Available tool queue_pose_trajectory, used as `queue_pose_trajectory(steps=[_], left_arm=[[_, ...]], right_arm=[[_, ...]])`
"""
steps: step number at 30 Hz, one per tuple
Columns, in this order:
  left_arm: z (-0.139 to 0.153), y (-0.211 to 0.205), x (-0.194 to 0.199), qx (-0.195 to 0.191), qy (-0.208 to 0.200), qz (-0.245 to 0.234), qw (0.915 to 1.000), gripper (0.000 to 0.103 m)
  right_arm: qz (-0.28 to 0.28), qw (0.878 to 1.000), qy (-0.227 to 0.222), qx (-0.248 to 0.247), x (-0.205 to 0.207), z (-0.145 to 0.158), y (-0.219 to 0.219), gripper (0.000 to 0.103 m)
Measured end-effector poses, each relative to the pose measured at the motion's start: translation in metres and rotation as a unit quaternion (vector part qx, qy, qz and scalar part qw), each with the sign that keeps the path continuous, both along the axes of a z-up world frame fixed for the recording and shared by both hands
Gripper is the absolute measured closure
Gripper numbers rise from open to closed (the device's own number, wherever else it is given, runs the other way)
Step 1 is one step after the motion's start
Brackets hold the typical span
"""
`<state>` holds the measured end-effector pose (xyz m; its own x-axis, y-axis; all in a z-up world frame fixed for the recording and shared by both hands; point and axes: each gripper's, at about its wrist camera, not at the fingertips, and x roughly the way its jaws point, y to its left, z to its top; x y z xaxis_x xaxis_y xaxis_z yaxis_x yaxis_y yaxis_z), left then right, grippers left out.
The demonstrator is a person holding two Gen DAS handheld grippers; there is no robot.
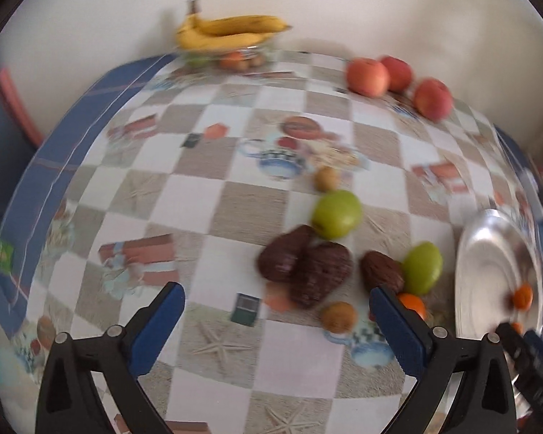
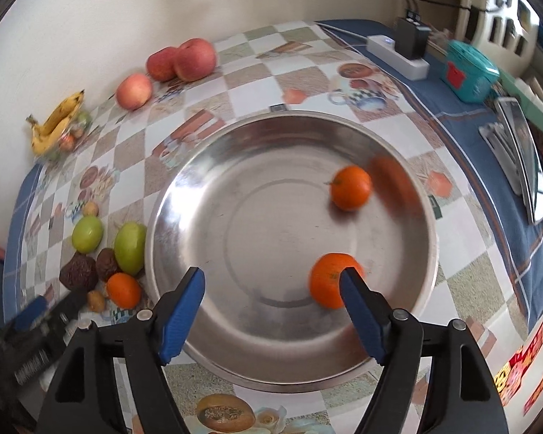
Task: Organize fruits
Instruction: 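Grasp a mandarin with the right gripper while the left gripper grasps a brown date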
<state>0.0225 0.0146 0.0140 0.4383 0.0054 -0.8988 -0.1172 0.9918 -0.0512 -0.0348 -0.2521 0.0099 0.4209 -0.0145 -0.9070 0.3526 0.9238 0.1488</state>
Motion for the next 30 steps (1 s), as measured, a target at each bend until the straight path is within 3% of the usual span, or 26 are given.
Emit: queue_pose_trajectory(steps=[2,9,11,15,20,25,27,30], left_arm=[[0.000,0.010,0.000,-0.010,0.001,0.017,0.9998,0.000],[0.000,0.023,0.004,-0.032,0.012,0.038,0.9987,0.000],[-0.001,0.021,0.007,-0.033,0.015,0.033,0.9988,0.000],[-0.002,0.016,0.015,-0.029,0.017,0.016,0.9993,0.000],[-0.003,0.019,0.023,-0.029,0.016,0.017,0.9993,0.000],[-0.012,0.032,0.027,-0.034,0.032,0.036,0.9983,0.000],[-0.016,0.035,0.028,-0.048,0.039,0.039,0.9973,0.000],[-0.018,0.036,0.027,-0.084,0.035,0.034,0.9952,0.000]], right_arm=[[0.018,1.000,0.001,-0.009,0.003,-0.001,0.009,0.013],[0.066,0.997,-0.024,-0.017,0.008,0.003,0.035,0.012],[0.066,0.997,-0.030,-0.014,0.009,0.005,0.037,0.004],[0.067,0.997,-0.036,0.008,0.012,0.012,0.040,0.004],[0.092,0.995,-0.042,-0.004,0.029,0.034,0.053,0.004],[0.112,0.990,-0.085,0.005,0.050,0.057,0.064,0.004],[0.122,0.987,-0.102,0.024,0.052,0.052,0.067,0.004],[0.128,0.989,-0.066,0.041,0.059,0.029,0.073,0.004]])
